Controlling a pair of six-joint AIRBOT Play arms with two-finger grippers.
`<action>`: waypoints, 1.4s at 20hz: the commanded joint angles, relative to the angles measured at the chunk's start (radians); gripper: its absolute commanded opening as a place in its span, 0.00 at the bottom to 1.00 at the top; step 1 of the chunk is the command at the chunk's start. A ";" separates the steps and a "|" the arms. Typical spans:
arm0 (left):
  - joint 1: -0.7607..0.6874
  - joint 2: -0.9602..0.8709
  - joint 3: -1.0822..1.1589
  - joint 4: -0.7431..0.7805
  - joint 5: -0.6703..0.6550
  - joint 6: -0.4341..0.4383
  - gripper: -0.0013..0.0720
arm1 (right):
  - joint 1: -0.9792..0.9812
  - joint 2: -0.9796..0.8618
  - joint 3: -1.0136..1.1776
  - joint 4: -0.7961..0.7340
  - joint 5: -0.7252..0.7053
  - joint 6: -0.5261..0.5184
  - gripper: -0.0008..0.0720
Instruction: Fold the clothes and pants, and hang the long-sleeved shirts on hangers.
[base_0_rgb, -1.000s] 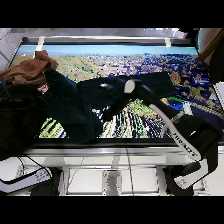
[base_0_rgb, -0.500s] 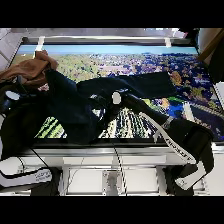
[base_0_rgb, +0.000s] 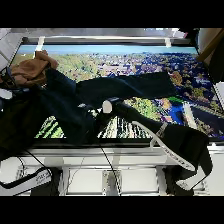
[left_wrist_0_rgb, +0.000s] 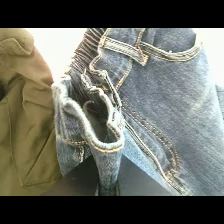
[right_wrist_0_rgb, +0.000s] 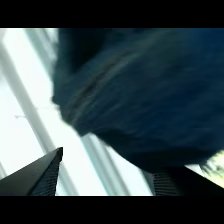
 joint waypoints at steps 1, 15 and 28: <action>0.000 0.020 0.001 0.001 -0.039 0.000 0.07 | 0.107 -0.001 0.000 0.026 -0.113 0.002 0.88; 0.000 0.020 0.001 0.001 -0.061 0.001 0.07 | 0.154 -0.137 0.000 -0.132 -0.490 0.280 0.51; 0.142 0.265 0.136 0.071 -0.233 0.029 0.07 | -0.118 0.257 0.246 -0.608 0.340 0.204 0.04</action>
